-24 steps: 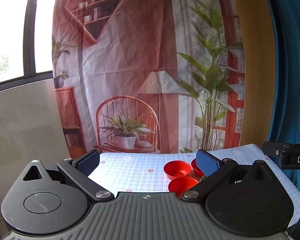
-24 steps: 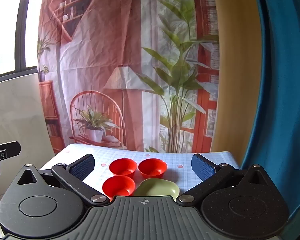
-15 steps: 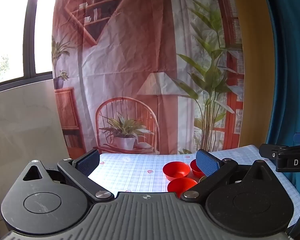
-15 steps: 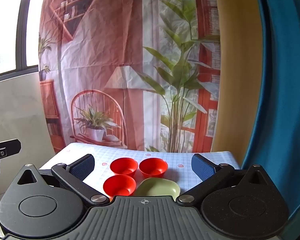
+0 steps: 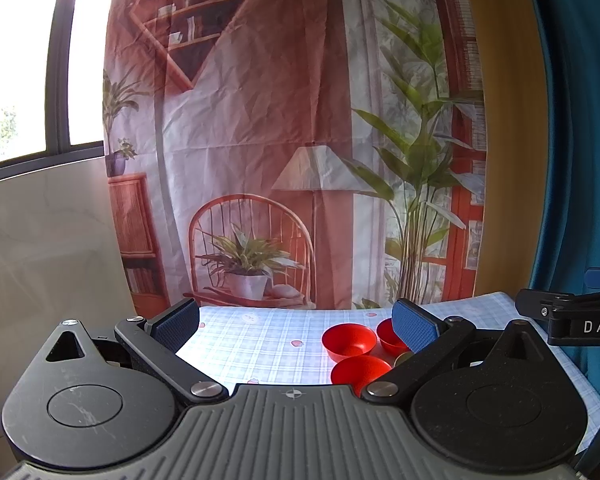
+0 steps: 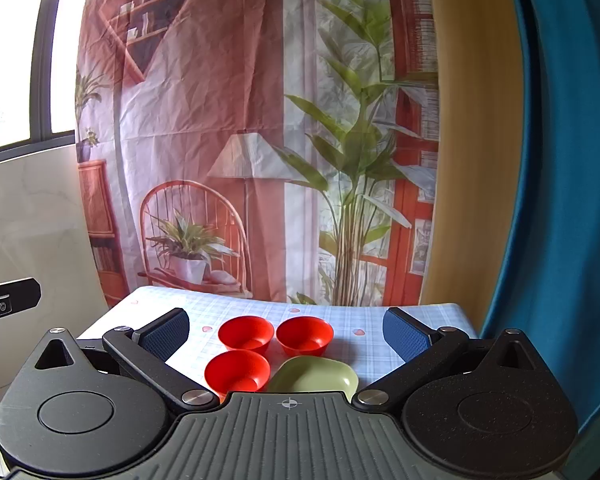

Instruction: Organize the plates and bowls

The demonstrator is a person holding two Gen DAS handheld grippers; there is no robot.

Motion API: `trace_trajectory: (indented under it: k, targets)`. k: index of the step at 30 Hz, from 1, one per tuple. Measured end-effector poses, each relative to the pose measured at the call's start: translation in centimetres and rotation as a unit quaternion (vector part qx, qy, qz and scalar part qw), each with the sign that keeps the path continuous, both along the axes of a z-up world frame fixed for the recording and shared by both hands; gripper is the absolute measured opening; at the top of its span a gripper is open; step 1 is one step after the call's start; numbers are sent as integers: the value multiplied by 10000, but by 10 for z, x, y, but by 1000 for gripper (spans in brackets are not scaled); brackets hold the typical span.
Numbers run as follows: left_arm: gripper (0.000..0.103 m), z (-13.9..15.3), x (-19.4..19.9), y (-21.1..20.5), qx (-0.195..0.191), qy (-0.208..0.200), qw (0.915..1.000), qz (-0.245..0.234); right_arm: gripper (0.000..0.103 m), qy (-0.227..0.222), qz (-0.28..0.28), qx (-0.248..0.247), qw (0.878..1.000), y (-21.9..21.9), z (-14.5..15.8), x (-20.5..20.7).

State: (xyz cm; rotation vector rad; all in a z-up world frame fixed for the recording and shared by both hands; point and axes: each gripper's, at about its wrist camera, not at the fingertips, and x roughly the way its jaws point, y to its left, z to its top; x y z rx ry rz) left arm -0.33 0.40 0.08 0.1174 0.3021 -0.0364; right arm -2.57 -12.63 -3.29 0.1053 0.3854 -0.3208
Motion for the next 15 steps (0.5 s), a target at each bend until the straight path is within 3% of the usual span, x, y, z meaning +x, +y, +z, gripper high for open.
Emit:
trace_trajectory:
  k: [15]
  targets:
    - [103, 1, -1, 1, -25, -2, 10000, 24, 103, -52, -11, -35, 10000, 0, 7, -7]
